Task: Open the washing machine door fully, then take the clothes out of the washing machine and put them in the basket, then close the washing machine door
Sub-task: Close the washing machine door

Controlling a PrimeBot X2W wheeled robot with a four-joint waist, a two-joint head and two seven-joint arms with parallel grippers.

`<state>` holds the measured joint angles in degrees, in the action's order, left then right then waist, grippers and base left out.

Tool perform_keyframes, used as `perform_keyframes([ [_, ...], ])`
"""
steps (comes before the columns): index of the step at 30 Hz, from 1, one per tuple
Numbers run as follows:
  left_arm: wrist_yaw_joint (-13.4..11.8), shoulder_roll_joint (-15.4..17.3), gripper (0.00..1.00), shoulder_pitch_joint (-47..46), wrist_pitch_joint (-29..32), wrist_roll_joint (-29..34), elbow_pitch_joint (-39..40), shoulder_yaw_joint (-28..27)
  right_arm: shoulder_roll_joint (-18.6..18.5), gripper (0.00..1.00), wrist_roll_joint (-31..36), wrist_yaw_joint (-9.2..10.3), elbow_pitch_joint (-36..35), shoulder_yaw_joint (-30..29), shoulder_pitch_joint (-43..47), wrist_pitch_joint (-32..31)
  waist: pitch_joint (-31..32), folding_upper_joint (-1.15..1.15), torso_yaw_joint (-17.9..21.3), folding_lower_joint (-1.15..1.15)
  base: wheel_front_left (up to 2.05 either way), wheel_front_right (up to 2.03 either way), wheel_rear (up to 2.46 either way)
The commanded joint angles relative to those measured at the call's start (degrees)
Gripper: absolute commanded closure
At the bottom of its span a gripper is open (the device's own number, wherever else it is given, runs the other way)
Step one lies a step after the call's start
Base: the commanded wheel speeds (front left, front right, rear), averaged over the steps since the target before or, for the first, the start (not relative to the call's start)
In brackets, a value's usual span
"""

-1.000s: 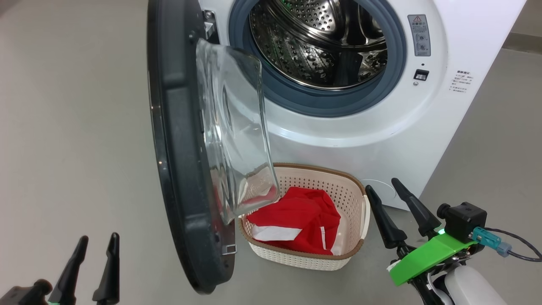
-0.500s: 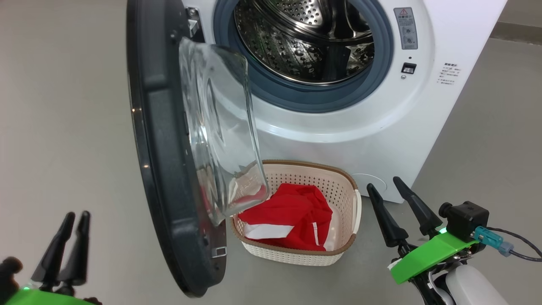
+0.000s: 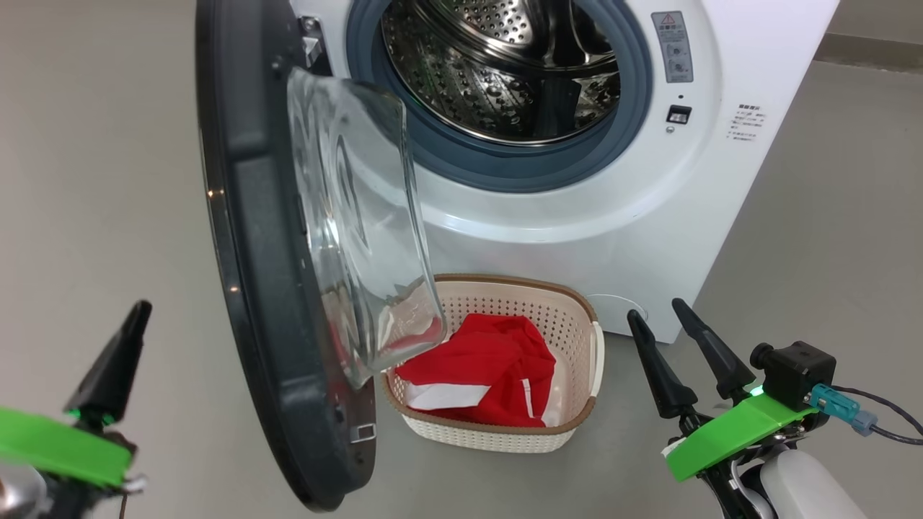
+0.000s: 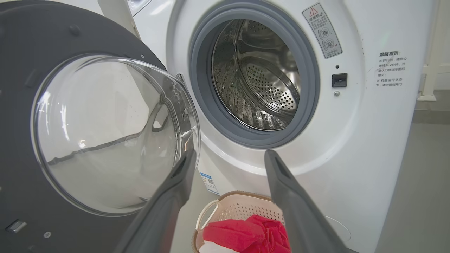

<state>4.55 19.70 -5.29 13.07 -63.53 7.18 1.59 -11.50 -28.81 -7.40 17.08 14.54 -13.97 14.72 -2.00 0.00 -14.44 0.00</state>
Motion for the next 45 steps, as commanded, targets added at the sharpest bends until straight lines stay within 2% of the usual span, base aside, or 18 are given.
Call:
perform_keyframes([
  [1,-1.5,1.6,1.00,-3.9,2.4,-3.4,1.8,-3.3,0.0,0.00,-0.1,-0.09,-1.5,1.0,-0.5,0.3,0.2,0.00,0.4,0.00,0.00,0.00,0.00],
  [3,-4.0,1.2,1.00,-5.3,5.8,-8.6,1.8,-4.7,0.1,0.00,-0.1,-0.09,-1.5,0.9,-0.4,0.3,0.4,0.00,0.9,0.00,0.00,0.00,0.00],
  [4,-4.0,1.2,1.00,-5.3,5.8,-8.6,1.8,-4.7,0.1,0.00,-0.1,-0.09,-1.5,0.9,-0.4,0.3,0.4,0.00,0.9,0.00,0.00,0.00,0.00],
  [7,-8.3,0.7,1.00,-7.6,10.3,-15.9,1.8,-7.0,0.2,0.00,-0.1,-0.09,-1.6,0.8,-0.2,0.3,0.6,0.00,1.7,0.00,0.00,0.00,0.00],
  [11,-13.3,0.6,1.00,-10.4,13.8,-22.0,1.5,-9.8,0.3,0.00,-0.1,-0.09,-1.6,0.5,0.2,0.3,0.8,0.00,2.8,0.00,0.00,0.00,0.00],
  [20,-22.3,1.1,1.00,-13.0,19.2,-29.3,1.1,-12.6,0.4,0.00,-0.1,-0.09,-1.9,0.2,0.3,0.3,0.4,0.00,5.7,0.00,0.00,0.00,0.00],
  [23,-23.6,1.5,1.00,-13.6,20.5,-29.9,1.4,-12.1,0.5,0.00,0.0,-0.09,-1.9,0.2,0.2,0.3,0.4,0.00,6.6,0.00,0.00,0.00,0.00],
  [37,-31.8,-2.2,1.00,-15.2,24.3,-36.8,7.4,-12.3,0.7,0.00,0.1,-0.09,-2.0,0.1,0.2,0.3,-0.1,0.00,10.7,0.00,0.00,0.00,0.00],
  [45,-32.5,-2.6,1.00,-15.6,24.0,-36.4,8.8,-11.8,0.7,0.00,0.2,-0.09,-2.0,0.4,-0.5,0.3,-1.2,0.00,13.5,0.00,0.00,0.00,0.00],
])
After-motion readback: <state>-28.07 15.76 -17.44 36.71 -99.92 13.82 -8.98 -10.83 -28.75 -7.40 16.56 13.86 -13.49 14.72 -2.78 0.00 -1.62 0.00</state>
